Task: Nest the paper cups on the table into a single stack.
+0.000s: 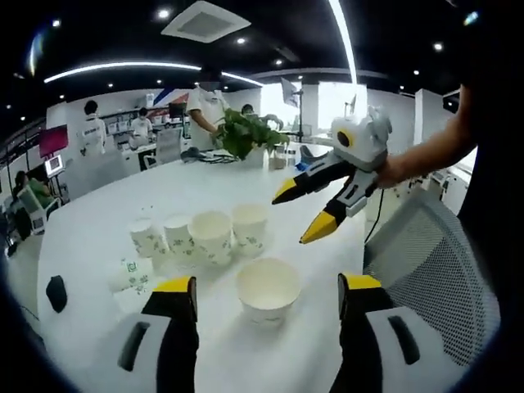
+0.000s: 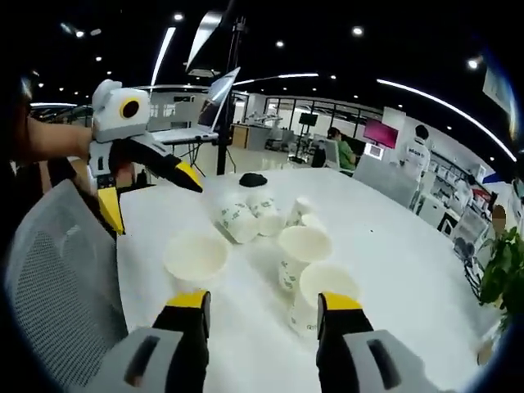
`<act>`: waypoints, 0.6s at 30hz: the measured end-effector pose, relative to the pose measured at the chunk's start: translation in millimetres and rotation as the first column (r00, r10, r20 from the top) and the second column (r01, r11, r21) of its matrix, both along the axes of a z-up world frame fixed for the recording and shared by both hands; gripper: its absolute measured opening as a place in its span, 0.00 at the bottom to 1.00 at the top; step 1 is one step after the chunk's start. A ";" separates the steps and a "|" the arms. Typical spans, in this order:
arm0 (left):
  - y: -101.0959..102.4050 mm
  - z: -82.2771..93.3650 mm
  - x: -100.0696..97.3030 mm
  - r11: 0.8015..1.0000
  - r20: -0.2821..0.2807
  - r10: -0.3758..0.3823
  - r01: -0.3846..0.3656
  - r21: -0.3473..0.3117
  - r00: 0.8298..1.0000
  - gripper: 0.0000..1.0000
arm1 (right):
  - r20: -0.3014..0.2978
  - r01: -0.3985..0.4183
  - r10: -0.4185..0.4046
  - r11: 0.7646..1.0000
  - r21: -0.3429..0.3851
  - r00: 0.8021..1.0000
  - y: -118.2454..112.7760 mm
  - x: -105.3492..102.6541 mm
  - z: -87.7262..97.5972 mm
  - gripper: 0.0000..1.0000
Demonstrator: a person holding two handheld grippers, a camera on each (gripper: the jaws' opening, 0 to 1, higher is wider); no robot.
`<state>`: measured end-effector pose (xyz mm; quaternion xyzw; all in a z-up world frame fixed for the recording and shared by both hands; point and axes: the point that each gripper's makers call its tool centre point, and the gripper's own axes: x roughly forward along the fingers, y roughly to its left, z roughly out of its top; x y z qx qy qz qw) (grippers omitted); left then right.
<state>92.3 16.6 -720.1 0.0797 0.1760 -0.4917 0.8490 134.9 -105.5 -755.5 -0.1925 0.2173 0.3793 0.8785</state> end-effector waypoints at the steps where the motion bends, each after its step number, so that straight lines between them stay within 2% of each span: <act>1: 1.1 0.0 -0.5 1.000 0.001 0.004 -0.004 -0.001 1.000 0.71 | 0.001 -0.003 0.003 1.000 -0.005 1.000 -0.3 1.1 -0.8 0.49; 8: 6.6 -1.9 -4.0 1.000 -0.001 0.023 -0.023 -0.016 1.000 0.78 | 0.001 -0.042 0.042 0.998 -0.055 0.999 -1.7 9.5 -7.3 0.44; 12: 8.6 -1.2 -6.4 0.999 -0.005 0.030 -0.030 -0.030 1.000 0.81 | 0.005 -0.069 0.069 0.993 -0.094 0.998 -2.1 13.3 -9.2 0.38; 18: 10.6 -1.7 -9.7 0.998 -0.008 0.041 -0.042 -0.038 0.999 0.84 | -0.015 -0.081 0.080 0.992 -0.095 0.997 -2.1 22.3 -10.8 0.37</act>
